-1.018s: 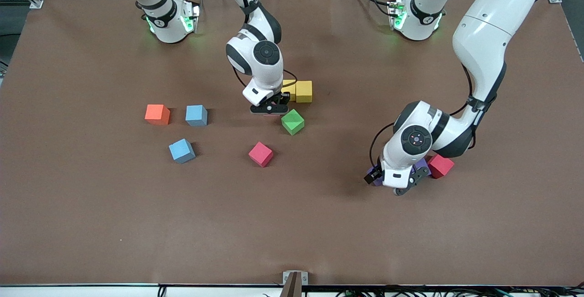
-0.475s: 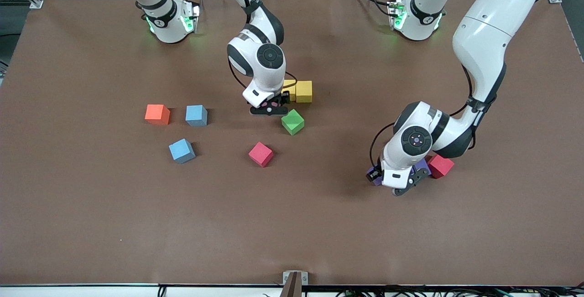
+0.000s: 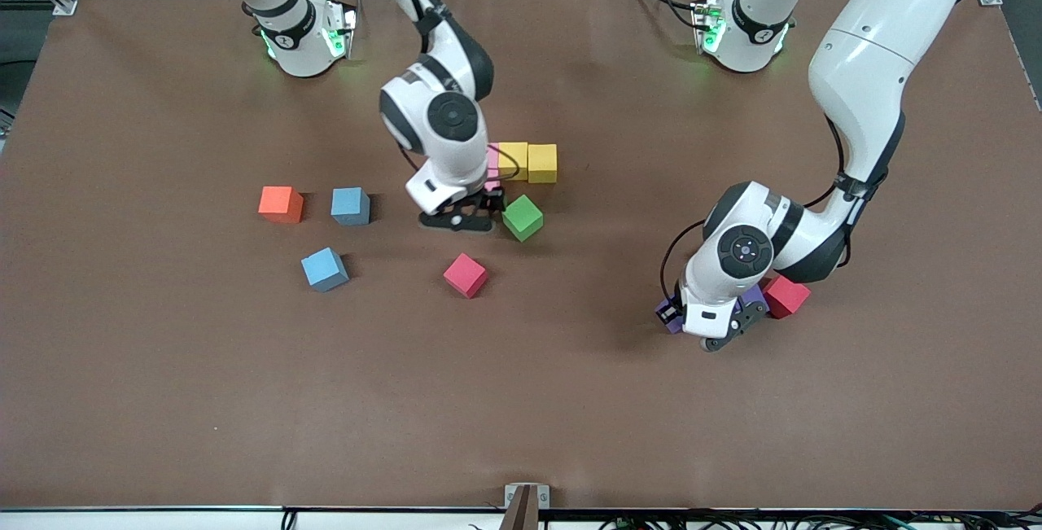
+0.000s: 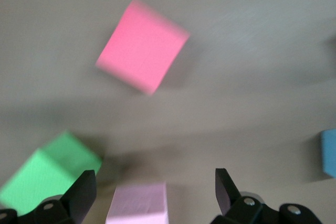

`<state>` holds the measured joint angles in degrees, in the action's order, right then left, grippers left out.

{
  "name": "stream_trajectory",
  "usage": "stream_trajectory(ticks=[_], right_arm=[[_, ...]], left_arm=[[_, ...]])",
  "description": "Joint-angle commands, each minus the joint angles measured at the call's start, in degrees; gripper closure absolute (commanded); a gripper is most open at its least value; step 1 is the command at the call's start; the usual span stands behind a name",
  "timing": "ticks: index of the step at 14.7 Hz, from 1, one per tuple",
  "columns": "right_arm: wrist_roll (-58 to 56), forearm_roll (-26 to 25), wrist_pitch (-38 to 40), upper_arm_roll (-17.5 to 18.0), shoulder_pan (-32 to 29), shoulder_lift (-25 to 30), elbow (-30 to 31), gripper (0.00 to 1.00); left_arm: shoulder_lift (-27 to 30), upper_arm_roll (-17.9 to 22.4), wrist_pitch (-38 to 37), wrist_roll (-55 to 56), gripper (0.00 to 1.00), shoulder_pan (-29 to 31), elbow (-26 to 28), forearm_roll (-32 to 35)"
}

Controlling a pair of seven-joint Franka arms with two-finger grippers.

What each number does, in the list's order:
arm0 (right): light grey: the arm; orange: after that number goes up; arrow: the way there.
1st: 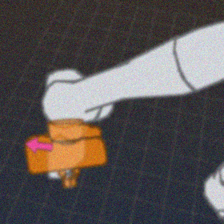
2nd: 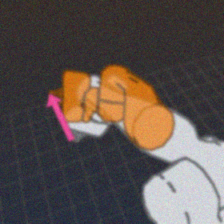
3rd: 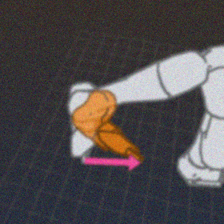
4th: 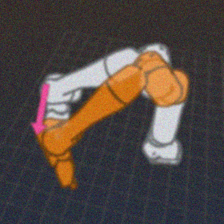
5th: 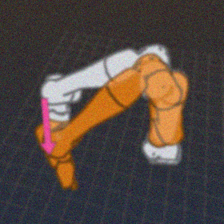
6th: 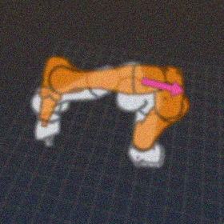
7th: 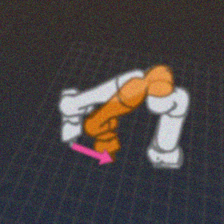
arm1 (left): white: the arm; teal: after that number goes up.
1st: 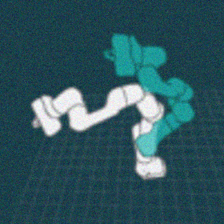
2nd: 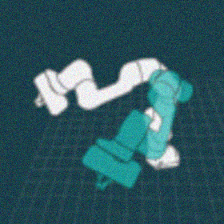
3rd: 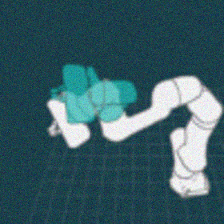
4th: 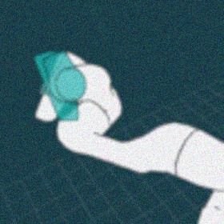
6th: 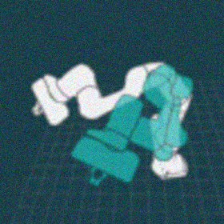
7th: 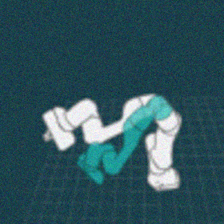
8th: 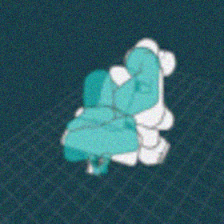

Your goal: Arrange 11 blocks into digit 3

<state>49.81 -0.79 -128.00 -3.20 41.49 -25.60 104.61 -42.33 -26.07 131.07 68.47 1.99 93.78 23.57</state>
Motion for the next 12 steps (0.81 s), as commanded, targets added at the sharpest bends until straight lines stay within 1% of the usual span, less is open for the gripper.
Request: stream_trajectory(ticks=[1,2,4,6,8,12], right_arm=[[7.7,0.2,0.8,-0.3,-5.6,2.2,1.1,0.00],[8.1,-0.4,0.5,-0.7,-7.4,2.1,1.1,0.00],[9.8,0.5,-1.2,-0.7,-7.7,1.7,-0.5,0.00],[19.2,0.5,-1.6,-0.5,-6.4,-1.6,-3.3,0.00],[31.3,0.5,-1.3,-0.5,-3.0,-5.7,-7.7,0.00],[44.6,0.6,-1.3,-0.3,4.1,-11.3,-12.2,0.00]], left_arm=[[-0.1,-0.6,-1.5,0.1,0.50,-0.1,-2.0,1.0],[-0.1,-0.6,-2.2,0.0,0.50,-0.1,-2.3,0.9],[0.0,-0.7,-4.6,0.0,0.51,-0.1,-3.2,0.9],[0.0,-0.9,-6.1,-0.2,0.51,0.1,-4.0,0.8],[0.0,-0.9,-6.1,0.1,0.51,-0.1,-4.2,0.7],[-0.1,-0.9,-6.1,0.3,0.51,0.0,-4.2,0.8]])
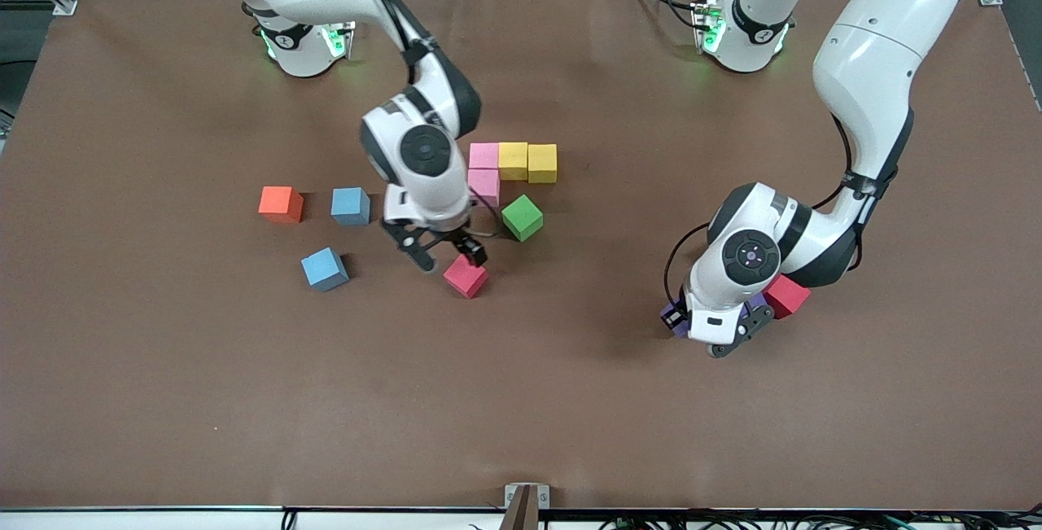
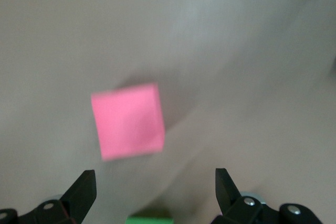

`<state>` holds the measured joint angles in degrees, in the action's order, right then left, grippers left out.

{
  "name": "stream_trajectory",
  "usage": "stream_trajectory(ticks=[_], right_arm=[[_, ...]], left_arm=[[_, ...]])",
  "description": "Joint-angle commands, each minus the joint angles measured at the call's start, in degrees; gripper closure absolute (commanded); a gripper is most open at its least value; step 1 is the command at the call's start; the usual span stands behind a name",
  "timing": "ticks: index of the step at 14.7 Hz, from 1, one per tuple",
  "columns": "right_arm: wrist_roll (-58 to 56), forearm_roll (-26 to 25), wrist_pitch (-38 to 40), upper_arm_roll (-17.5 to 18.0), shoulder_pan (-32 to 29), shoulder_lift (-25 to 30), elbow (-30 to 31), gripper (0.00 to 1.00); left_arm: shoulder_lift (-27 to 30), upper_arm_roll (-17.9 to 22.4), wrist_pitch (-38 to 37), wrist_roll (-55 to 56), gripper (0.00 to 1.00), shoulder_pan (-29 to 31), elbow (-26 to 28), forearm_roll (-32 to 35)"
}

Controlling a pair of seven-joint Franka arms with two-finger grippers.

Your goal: Arrange 11 blocks into digit 3

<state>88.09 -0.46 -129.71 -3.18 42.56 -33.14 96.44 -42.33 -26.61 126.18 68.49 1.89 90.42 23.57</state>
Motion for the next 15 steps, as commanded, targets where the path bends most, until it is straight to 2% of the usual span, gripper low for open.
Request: stream_trajectory(ticks=[1,12,13,15], right_arm=[[8.5,0.3,0.4,-0.3,4.3,-4.5,-4.7,0.00],[15.1,3.9,-1.1,-0.2,10.4,-6.8,-4.7,0.00],[15.2,3.9,-1.2,-0.2,10.4,-7.0,-4.7,0.03],[14.9,3.7,-1.5,-0.2,10.3,-7.3,-4.7,0.21]], left_arm=[[-0.1,-0.4,-1.2,0.2,0.51,0.2,-0.9,0.9],[-0.3,-0.3,-1.1,0.1,0.51,0.4,-1.0,1.0],[-0.3,-0.3,-1.1,0.1,0.51,0.4,-1.0,1.0],[-0.3,-0.3,-1.1,0.1,0.51,0.4,-1.0,0.9]])
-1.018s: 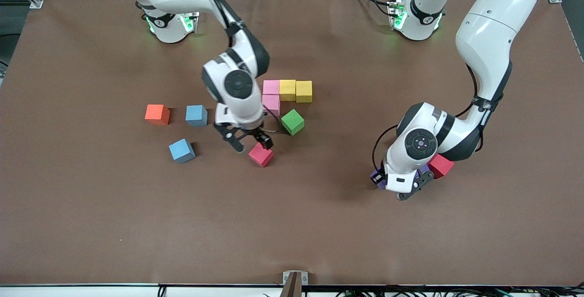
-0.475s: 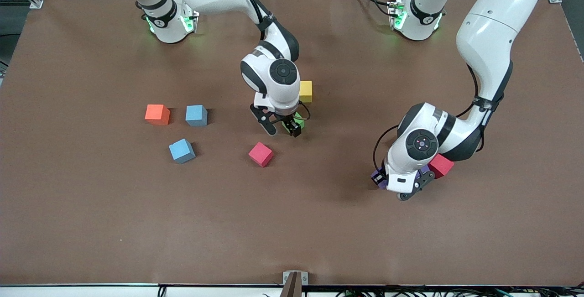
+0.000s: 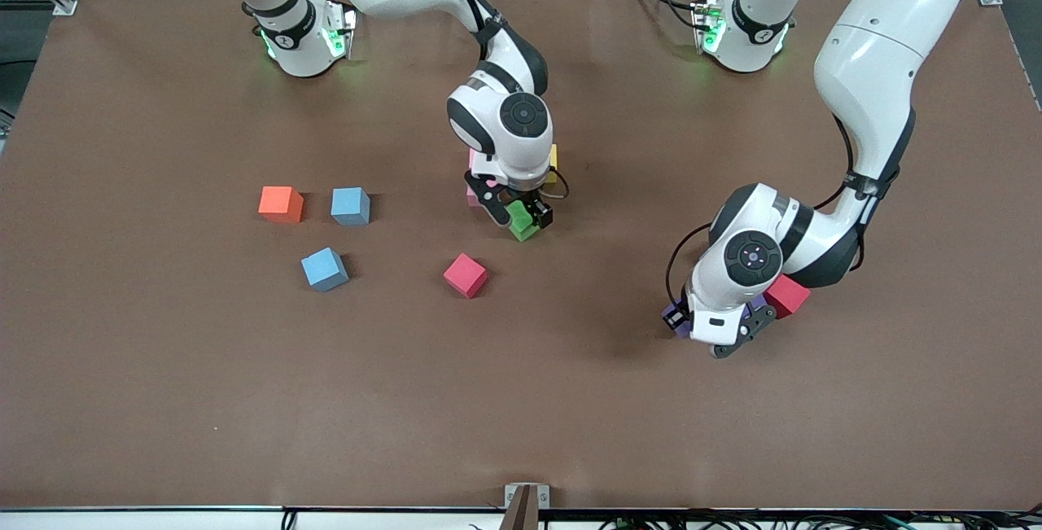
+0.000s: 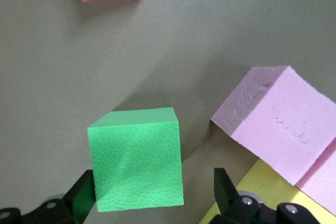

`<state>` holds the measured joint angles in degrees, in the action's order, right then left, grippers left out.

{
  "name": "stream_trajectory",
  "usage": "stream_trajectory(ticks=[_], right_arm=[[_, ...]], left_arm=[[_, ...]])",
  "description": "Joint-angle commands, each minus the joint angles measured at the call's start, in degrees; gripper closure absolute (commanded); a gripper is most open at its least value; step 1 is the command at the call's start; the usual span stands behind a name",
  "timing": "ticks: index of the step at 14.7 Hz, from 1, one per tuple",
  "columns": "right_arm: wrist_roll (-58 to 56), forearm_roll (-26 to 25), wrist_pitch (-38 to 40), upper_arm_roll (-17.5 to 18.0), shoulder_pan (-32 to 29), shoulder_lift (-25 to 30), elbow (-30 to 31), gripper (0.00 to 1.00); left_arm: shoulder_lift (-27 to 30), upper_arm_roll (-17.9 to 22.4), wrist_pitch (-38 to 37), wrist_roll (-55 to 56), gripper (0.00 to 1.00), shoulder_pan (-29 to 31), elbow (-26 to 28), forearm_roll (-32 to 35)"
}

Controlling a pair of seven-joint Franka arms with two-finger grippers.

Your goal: Arrange 11 blocks into digit 3

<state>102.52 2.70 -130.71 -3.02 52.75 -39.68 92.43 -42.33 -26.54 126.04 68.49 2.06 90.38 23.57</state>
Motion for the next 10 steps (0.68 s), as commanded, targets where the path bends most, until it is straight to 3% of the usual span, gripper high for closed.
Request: stream_trajectory(ticks=[1,5,6,8,10], right_arm=[[0.0,0.5,-0.5,-0.4,-0.4,-0.9,-0.7,0.36],[-0.7,-0.2,-2.2,-0.5,-1.9,-0.9,-0.8,0.92],[-2.2,-0.7,-2.8,-0.5,-1.9,-0.9,-0.8,0.98],[-6.7,-0.9,-3.3,-0.6,-2.4,-0.9,-0.8,1.00],[-20.7,-0.9,-3.9,-0.5,-3.4,-0.7,-0.6,1.00]], left_arm=[[-0.3,-0.4,-1.0,0.1,0.51,0.2,-0.9,0.9],[-0.3,-0.4,-1.0,0.0,0.51,0.2,-0.9,0.8],[-0.3,-0.3,-1.0,0.0,0.51,0.3,-1.0,0.7],[-0.3,-0.3,-1.0,0.0,0.51,0.3,-1.0,0.7],[-0.3,-0.3,-1.0,0.0,0.51,0.3,-1.0,0.7]])
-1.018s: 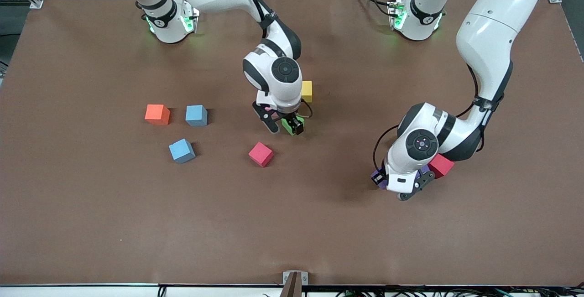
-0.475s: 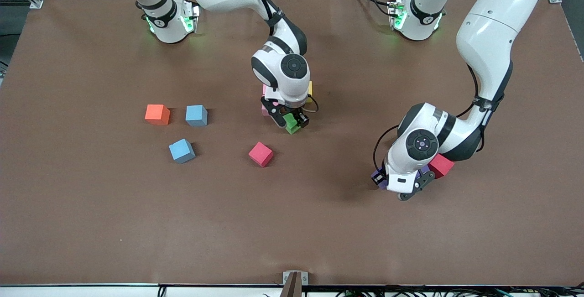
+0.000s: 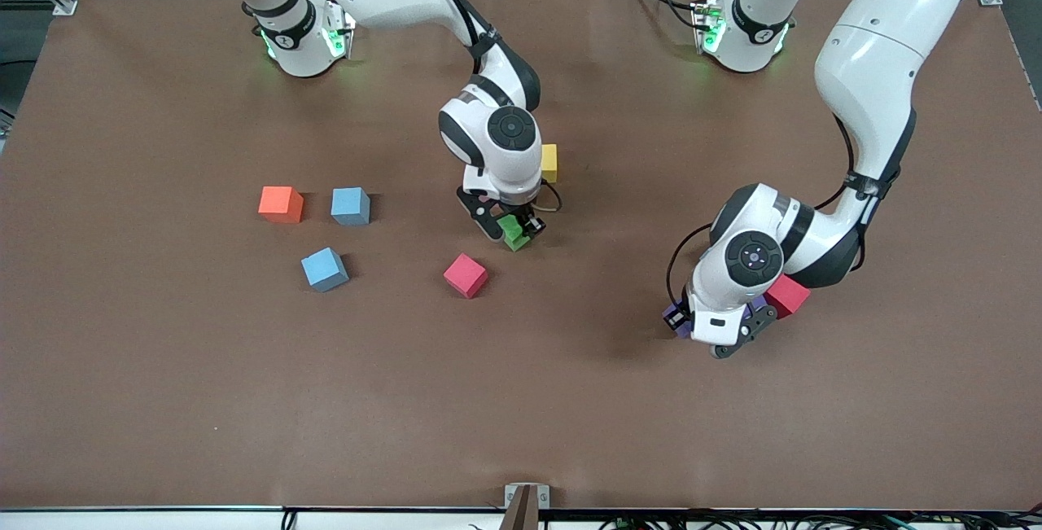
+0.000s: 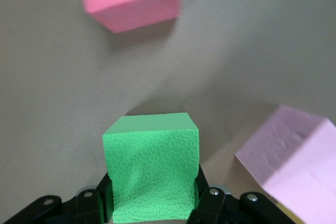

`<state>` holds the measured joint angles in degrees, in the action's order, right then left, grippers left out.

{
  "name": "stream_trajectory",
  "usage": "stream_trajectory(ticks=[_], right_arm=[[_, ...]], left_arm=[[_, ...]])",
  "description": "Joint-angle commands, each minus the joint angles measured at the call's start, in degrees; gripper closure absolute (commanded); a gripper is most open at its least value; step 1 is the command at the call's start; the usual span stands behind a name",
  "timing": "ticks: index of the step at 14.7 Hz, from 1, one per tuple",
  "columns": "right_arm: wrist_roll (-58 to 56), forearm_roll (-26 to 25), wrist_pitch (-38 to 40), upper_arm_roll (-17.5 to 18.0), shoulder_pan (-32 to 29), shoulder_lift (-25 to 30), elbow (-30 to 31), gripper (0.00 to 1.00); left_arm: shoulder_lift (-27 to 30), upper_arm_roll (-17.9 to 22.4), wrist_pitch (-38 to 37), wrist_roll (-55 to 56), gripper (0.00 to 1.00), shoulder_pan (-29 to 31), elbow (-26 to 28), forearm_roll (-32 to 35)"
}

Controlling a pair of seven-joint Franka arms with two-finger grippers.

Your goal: Arrange 11 blocks into digit 3

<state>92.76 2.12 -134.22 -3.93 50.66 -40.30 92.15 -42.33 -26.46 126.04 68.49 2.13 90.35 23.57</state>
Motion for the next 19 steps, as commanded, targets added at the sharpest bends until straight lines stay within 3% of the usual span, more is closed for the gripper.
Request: stream_trajectory(ticks=[1,4,6,15,19], right_arm=[[-19.1,0.1,-0.2,0.4,-1.5,0.0,0.0,1.00],[-40.3,0.1,2.5,0.4,-2.8,0.3,0.7,0.99],[-48.6,0.1,6.1,0.3,-3.3,0.7,0.7,0.98],[-51.1,-0.4,6.4,0.5,-2.8,7.1,8.9,0.98],[-50.9,-0.1,1.4,0.5,-3.1,9.7,14.2,0.98]], left_arm=[[-0.4,-0.3,-1.0,0.0,0.51,0.2,-1.3,0.7],[-0.4,-0.3,-1.0,0.0,0.51,0.2,-1.4,0.7],[-0.4,-0.3,-1.0,0.0,0.51,0.2,-1.4,0.7],[-0.3,-0.3,-1.0,0.3,0.51,0.2,-1.4,0.7],[-0.3,-0.3,-1.0,0.3,0.51,0.2,-1.4,0.7]])
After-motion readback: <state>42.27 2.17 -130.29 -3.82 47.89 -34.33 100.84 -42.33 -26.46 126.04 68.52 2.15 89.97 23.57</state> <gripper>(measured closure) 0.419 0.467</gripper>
